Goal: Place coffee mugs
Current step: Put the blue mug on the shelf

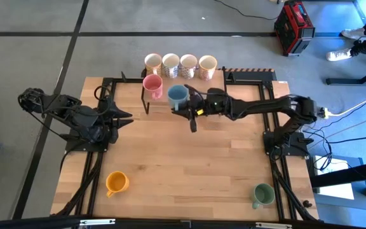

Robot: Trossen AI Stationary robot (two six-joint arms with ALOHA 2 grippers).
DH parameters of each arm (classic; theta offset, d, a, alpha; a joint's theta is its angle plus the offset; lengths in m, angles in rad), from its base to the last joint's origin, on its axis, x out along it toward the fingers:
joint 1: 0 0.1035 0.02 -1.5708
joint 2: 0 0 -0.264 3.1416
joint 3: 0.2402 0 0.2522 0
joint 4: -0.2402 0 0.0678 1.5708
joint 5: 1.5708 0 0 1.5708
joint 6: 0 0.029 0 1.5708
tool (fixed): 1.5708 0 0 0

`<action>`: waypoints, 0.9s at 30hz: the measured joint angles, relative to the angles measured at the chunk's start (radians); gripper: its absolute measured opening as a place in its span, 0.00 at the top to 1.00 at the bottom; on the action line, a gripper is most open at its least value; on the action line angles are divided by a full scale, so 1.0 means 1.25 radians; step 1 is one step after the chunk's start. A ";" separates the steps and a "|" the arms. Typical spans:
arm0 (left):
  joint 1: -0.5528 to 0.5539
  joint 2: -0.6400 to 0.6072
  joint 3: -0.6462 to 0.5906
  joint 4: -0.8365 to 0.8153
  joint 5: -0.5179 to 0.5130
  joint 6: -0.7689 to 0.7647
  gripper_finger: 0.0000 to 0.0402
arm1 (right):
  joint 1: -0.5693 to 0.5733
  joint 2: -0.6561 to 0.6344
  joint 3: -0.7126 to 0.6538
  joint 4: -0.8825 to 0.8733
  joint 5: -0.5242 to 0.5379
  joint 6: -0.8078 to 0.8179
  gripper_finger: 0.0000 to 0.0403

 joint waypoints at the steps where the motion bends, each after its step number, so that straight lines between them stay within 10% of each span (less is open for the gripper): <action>1: 0.000 0.000 0.000 0.000 0.000 0.000 0.74 | -0.007 0.006 0.000 0.007 -0.005 -0.004 0.97; 27: 0.000 0.000 0.000 -0.002 -0.019 0.001 0.74 | -0.096 0.192 0.043 0.180 -0.024 -0.077 0.97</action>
